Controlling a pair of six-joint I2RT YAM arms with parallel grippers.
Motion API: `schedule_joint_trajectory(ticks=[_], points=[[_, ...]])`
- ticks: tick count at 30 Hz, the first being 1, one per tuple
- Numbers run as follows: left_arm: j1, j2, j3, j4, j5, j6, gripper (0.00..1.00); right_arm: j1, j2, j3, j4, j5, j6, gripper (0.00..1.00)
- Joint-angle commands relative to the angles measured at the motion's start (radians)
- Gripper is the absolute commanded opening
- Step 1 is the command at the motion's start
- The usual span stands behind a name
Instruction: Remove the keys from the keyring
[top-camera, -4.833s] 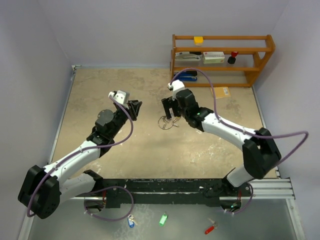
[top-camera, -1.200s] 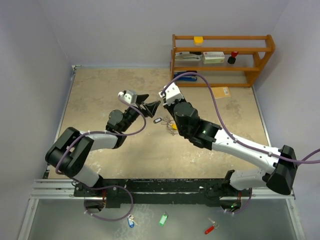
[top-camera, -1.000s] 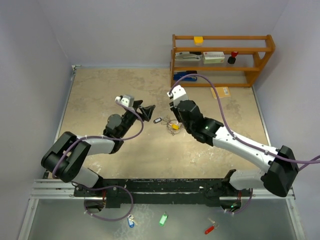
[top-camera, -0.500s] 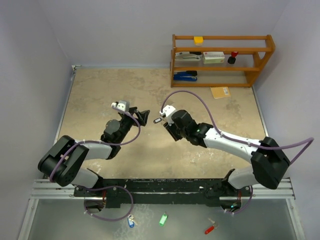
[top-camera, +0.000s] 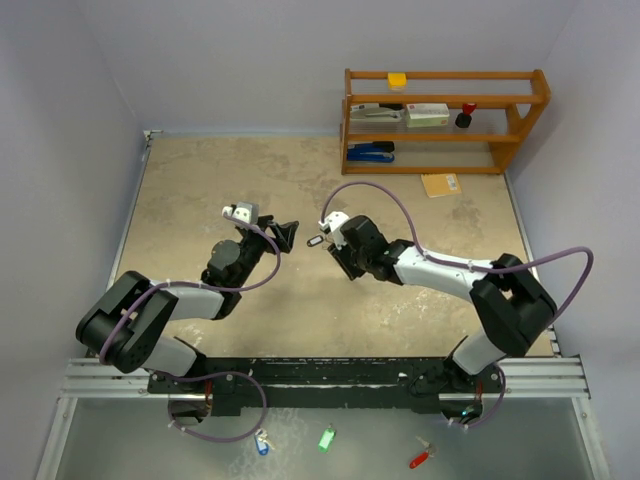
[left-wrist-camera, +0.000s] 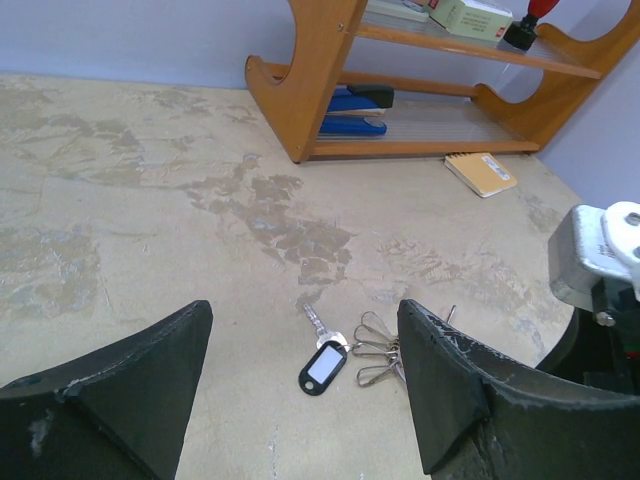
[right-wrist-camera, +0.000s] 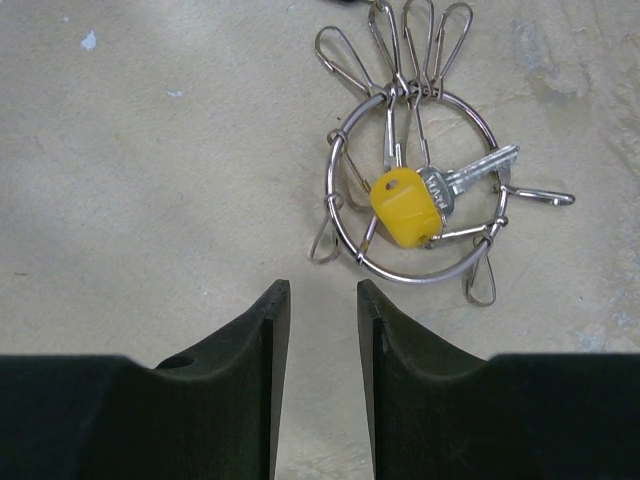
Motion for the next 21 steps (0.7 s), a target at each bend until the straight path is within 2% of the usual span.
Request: schedule_joint_trajectory(ticks=[1,9,21], points=[[0.004,-0.024,-0.008,0.042,-0.01,-0.006,0.72,-0.008,0.028,0.081,0.04,-0.025,-0.025,0.37],[0.003,-0.024,-0.007,0.036,-0.011,0.003,0.72,-0.022,0.092,0.129,0.053,-0.025,-0.051,0.47],[0.004,-0.024,-0.005,0.022,-0.034,0.019,0.72,-0.051,0.165,0.167,0.046,-0.066,-0.032,0.46]])
